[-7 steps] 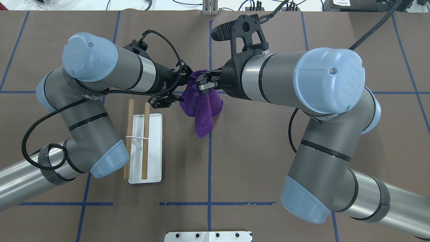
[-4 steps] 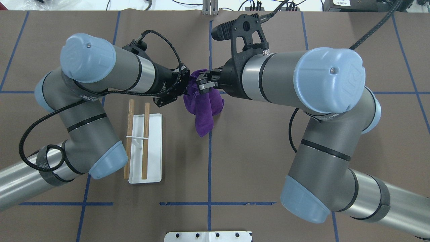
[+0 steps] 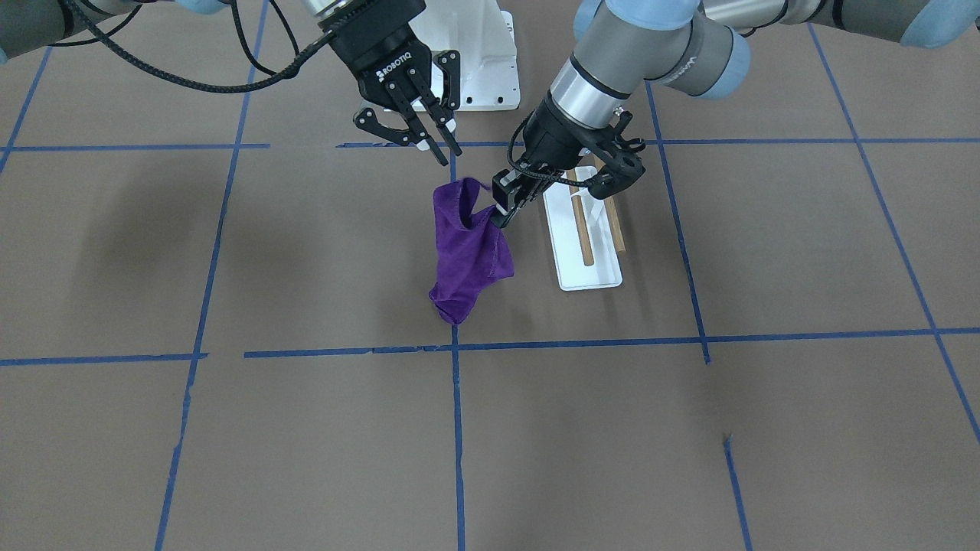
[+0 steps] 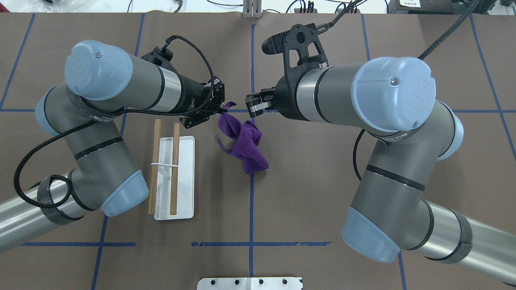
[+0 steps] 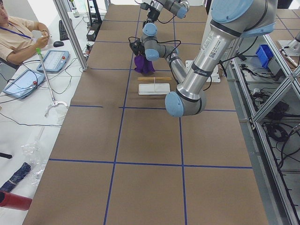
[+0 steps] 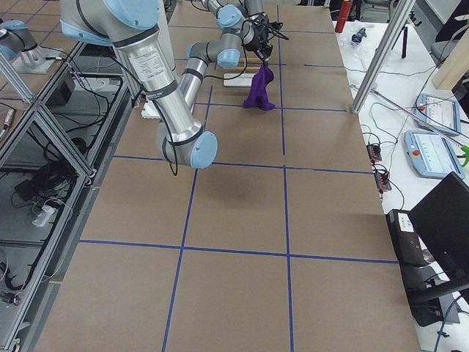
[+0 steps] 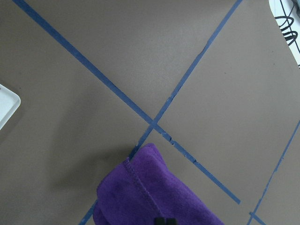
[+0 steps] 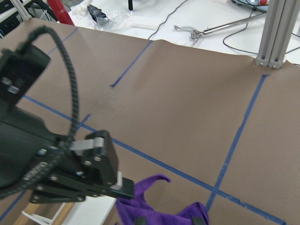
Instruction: Hang towel on rack
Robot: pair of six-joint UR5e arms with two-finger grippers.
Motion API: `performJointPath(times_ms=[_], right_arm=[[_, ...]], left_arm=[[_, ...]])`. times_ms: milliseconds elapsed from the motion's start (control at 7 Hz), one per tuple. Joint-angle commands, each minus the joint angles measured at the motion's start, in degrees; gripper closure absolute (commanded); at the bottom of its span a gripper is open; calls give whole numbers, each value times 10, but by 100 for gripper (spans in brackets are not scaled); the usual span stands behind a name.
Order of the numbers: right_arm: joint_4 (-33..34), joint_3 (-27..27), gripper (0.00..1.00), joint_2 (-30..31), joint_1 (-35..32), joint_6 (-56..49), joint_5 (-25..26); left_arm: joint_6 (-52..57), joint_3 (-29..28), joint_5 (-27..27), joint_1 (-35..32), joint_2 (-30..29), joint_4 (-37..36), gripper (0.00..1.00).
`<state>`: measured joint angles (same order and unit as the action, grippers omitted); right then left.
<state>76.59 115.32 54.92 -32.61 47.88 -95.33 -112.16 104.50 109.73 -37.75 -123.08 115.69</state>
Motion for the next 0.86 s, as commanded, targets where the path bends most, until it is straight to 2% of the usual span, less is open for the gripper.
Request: performJointPath(times_ms=[0, 143, 286, 429, 571, 714], right_arm=[[93, 1, 0, 20, -37, -13, -42], [133, -3, 0, 45, -78, -61, -99], [194, -4, 0, 68, -123, -167, -137], [247, -5, 0, 86, -170, -248, -153], [269, -9, 0, 119, -201, -308, -168], [267, -9, 0, 160, -226, -322, -170]], left_arm=[[79, 53, 4, -6, 53, 0, 100], [138, 75, 7, -13, 83, 0, 100], [210, 89, 7, -14, 133, 0, 100], [297, 95, 8, -17, 177, 3, 100], [373, 108, 8, -23, 224, 5, 100], [424, 110, 8, -36, 264, 26, 100]])
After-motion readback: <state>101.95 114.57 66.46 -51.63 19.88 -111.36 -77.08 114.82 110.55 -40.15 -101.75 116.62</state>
